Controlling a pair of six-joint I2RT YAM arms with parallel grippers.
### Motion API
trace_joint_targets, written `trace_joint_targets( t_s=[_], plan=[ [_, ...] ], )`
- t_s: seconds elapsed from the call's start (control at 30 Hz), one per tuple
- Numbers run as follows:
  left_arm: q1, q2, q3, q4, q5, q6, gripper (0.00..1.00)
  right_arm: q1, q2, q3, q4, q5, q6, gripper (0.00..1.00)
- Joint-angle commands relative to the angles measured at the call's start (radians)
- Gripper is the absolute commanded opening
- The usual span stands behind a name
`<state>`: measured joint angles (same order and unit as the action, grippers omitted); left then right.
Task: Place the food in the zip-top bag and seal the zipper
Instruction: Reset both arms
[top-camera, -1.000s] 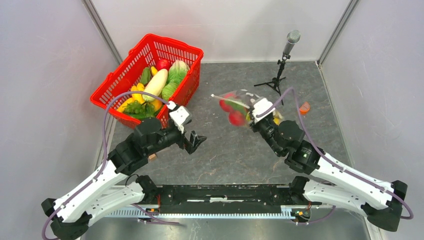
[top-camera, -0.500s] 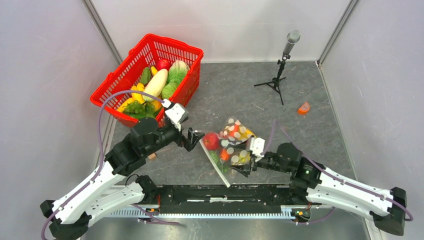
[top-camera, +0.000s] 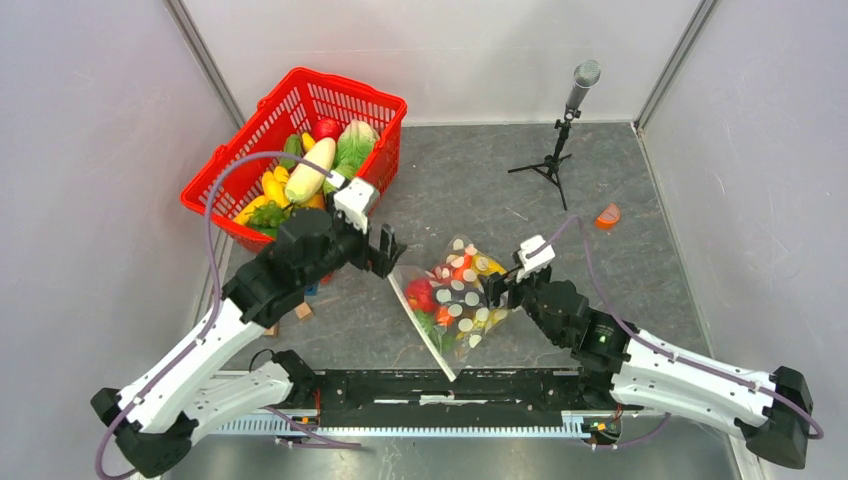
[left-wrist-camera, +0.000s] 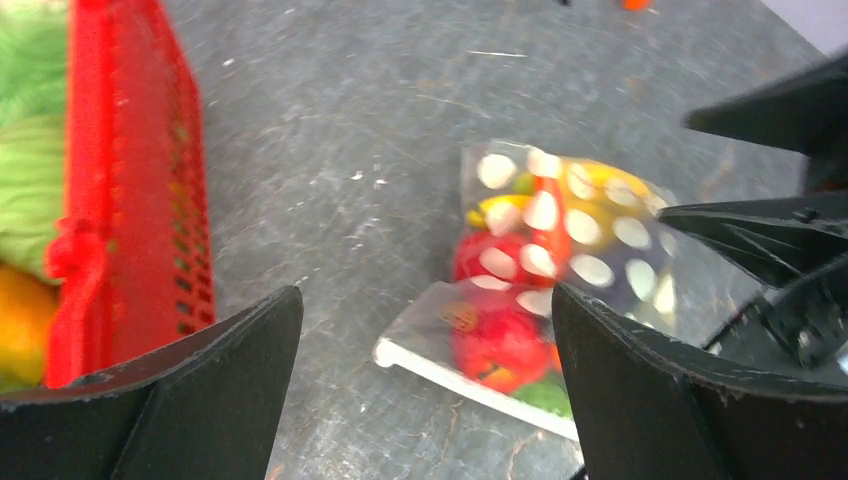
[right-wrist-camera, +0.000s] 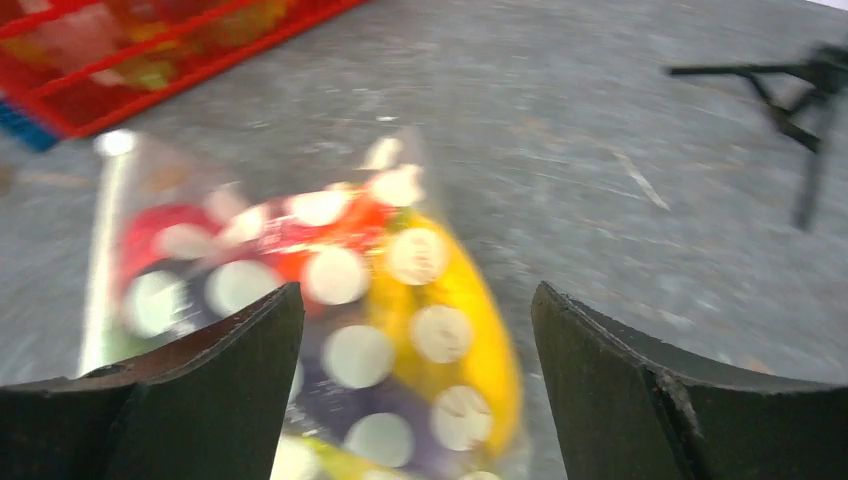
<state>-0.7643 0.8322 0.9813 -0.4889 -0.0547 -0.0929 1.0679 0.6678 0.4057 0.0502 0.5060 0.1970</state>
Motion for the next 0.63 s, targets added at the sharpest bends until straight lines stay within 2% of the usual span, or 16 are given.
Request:
trace_joint_targets(
  t_s=[0.0,0.03,0.1,0.2,0.27,0.37,0.6],
  plan=[
    [0.197,0.063,0.079,-0.009,0.039,-0.14,1.0,-0.086,-0.027,0.035,-0.048,0.264,0.086,0.9],
    [0.262,0.077,0.09,-0.003,0.107,-0.161,1.0,-0.138,-0.032,0.041,-0.077,0.225,0.074,0.9],
    [0.313,0.108,0.128,-0.018,0.106,-0.201,1.0,-0.255,-0.028,0.062,-0.089,0.11,0.05,0.91],
    [0.313,0.134,0.169,-0.045,0.059,-0.248,1.0,-0.455,0.007,0.117,-0.139,-0.065,0.04,0.91],
    [0.312,0.123,0.174,-0.061,0.02,-0.285,1.0,-0.535,-0.014,0.123,-0.123,-0.127,0.033,0.91],
    [0.312,0.065,0.123,-0.039,-0.024,-0.308,1.0,-0.553,-0.077,0.081,-0.059,-0.149,0.022,0.92],
    [0.309,0.005,0.091,-0.022,-0.076,-0.27,1.0,-0.553,-0.097,0.029,-0.069,-0.256,0.075,0.92]
  ],
)
